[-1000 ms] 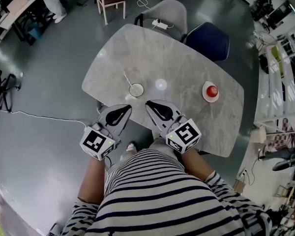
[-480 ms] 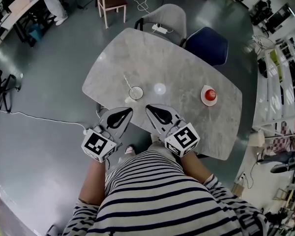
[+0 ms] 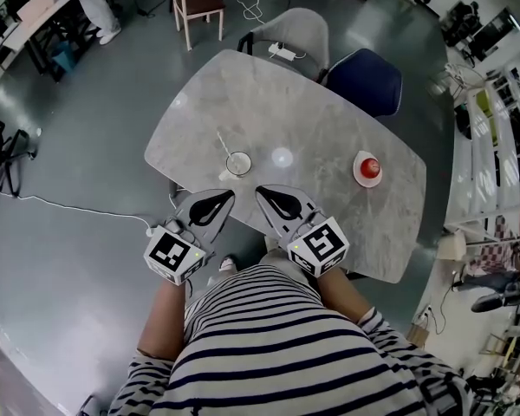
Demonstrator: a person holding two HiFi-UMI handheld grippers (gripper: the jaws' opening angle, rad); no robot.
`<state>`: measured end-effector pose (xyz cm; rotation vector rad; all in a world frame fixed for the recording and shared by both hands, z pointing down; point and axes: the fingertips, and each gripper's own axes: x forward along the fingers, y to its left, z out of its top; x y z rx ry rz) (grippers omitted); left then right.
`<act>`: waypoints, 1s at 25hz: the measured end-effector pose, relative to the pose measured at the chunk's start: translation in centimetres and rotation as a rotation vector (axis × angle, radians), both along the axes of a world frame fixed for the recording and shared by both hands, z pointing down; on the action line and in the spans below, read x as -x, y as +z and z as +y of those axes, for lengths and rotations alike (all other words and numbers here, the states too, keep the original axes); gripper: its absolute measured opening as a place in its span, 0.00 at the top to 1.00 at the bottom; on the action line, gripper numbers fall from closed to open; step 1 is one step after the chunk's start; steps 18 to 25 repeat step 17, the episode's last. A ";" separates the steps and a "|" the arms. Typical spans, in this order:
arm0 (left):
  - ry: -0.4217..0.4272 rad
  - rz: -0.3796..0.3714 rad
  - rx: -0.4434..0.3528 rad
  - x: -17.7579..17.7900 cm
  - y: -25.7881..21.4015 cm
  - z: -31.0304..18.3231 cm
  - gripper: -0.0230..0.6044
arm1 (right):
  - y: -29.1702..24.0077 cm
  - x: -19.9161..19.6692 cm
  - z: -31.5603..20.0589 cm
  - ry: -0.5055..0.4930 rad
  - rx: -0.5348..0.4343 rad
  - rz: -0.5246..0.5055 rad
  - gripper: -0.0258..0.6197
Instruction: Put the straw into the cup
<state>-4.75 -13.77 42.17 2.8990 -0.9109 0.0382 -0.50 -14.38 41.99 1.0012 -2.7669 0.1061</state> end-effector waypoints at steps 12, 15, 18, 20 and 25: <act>0.005 -0.001 0.006 -0.3 -0.1 -0.1 0.95 | -0.2 -0.1 0.2 -0.011 0.003 0.008 0.95; 0.006 -0.001 0.008 -0.4 0.3 -0.1 0.95 | 0.0 -0.2 0.2 -0.010 0.001 0.011 0.95; 0.007 -0.002 0.010 -0.4 0.6 0.0 0.95 | 0.2 -0.2 0.3 -0.010 0.000 0.014 0.95; 0.007 -0.002 0.010 -0.4 0.6 0.0 0.95 | 0.2 -0.2 0.3 -0.010 0.000 0.014 0.95; 0.007 -0.002 0.010 -0.4 0.6 0.0 0.95 | 0.2 -0.2 0.3 -0.010 0.000 0.014 0.95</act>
